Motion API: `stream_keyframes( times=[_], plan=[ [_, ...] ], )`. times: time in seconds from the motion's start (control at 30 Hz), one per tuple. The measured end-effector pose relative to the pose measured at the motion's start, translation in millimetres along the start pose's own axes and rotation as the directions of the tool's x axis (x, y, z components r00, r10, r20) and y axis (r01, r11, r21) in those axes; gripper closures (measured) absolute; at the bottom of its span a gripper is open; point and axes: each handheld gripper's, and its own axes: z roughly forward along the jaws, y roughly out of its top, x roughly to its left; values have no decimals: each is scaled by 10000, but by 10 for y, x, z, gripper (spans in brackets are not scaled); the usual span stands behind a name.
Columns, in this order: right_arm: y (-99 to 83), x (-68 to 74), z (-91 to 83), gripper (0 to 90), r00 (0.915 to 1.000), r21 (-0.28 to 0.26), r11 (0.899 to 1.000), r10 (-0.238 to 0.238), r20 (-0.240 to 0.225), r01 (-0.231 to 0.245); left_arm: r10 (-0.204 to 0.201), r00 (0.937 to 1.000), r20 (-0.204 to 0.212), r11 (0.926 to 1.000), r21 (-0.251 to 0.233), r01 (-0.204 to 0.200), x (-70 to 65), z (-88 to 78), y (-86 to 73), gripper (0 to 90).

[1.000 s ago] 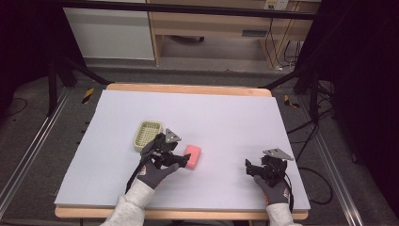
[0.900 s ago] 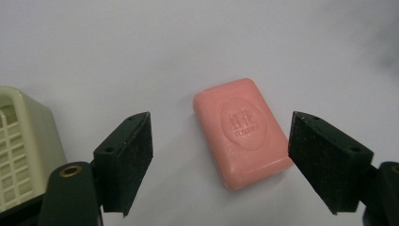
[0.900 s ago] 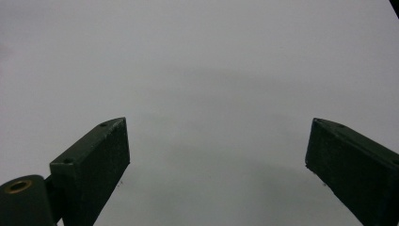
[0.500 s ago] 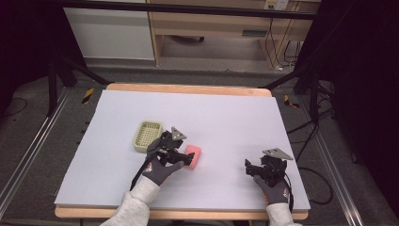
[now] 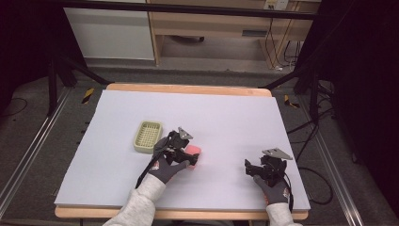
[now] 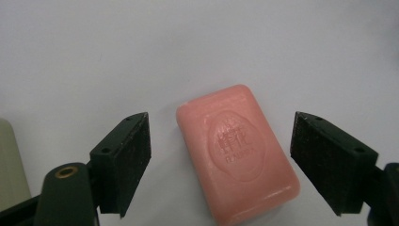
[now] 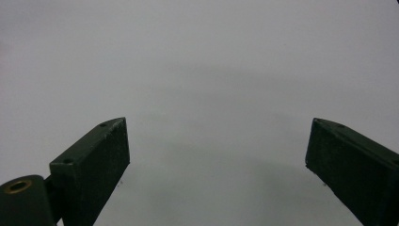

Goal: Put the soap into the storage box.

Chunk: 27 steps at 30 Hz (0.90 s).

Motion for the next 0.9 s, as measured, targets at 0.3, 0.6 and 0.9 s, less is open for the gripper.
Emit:
stream_keyframes(
  times=[0.3,0.6,0.9],
  plan=[
    [-1,3,3,71,10000,44,10000,-47,-22,47,35,10000,4,9996,271,-35,-40,106,17,202],
    [-1,9,3,71,10000,69,10000,-35,-14,36,88,9999,-50,9982,587,-85,-70,224,5,198],
    [-2,9,11,71,9999,85,9999,-109,-26,109,-63,9999,110,9963,861,54,-48,276,-10,210]
  ],
)
